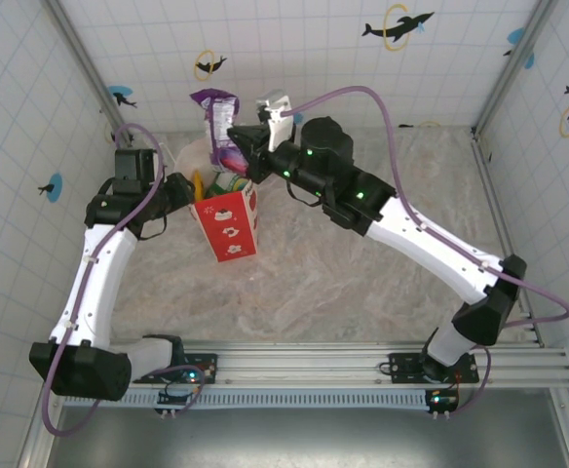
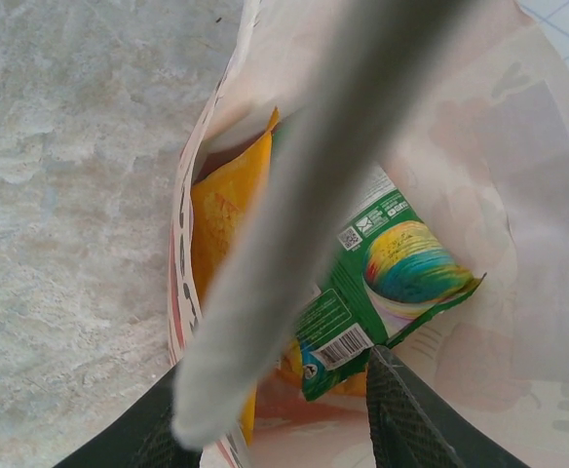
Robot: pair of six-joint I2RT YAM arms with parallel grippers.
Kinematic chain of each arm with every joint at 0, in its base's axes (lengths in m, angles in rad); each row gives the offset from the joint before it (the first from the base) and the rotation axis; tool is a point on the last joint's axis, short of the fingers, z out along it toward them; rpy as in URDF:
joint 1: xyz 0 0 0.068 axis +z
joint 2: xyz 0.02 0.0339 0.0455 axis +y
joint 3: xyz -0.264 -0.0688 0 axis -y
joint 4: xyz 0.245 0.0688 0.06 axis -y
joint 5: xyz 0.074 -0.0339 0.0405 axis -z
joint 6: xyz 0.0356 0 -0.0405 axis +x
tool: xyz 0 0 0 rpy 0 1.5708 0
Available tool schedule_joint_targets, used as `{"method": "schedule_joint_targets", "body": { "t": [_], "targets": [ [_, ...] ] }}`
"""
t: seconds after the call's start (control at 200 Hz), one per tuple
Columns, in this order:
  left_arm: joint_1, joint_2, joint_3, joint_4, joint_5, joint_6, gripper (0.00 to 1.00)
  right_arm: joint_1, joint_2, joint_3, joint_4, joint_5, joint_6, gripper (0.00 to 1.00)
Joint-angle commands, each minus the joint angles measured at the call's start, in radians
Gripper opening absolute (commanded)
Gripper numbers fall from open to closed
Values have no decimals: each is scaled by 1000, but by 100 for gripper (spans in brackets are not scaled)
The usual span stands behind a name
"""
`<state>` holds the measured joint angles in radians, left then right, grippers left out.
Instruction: Place the snacks into the paper bag
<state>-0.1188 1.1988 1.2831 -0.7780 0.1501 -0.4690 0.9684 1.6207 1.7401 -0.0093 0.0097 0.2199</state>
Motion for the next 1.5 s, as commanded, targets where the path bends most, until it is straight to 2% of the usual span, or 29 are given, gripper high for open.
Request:
{"method": "schedule_joint_targets", "body": {
  "t": [0.0, 0.22, 0.395, 0.676, 0.956, 1.351, 1.441, 1.496],
  "targets": [
    [-3, 6, 25, -29, -22, 8, 46, 7, 38, 56, 78, -26, 17, 0],
    [-3, 8, 26, -40, -40, 10, 45, 13, 118, 99, 32, -6, 52, 0],
    [-3, 13, 22, -38, -49, 10, 43, -2, 183, 129, 11, 0, 148, 0],
    [-4, 8, 2, -10, -59, 8, 32, -19, 310, 220, -3, -60, 253, 0],
    [-4, 20, 2, 0, -73, 19, 22, -34, 354, 224, 5, -66, 408, 0],
    [-3, 22, 11, -2, -80, 30, 21, -49, 407, 229, 12, -124, 529, 0],
    [-4, 24, 13, -4, -80, 29, 21, -48, 407, 258, -72, -42, 487, 26],
    [-3, 22, 12, -4, -80, 30, 21, -46, 399, 275, -129, 20, 443, 35]
  ]
}}
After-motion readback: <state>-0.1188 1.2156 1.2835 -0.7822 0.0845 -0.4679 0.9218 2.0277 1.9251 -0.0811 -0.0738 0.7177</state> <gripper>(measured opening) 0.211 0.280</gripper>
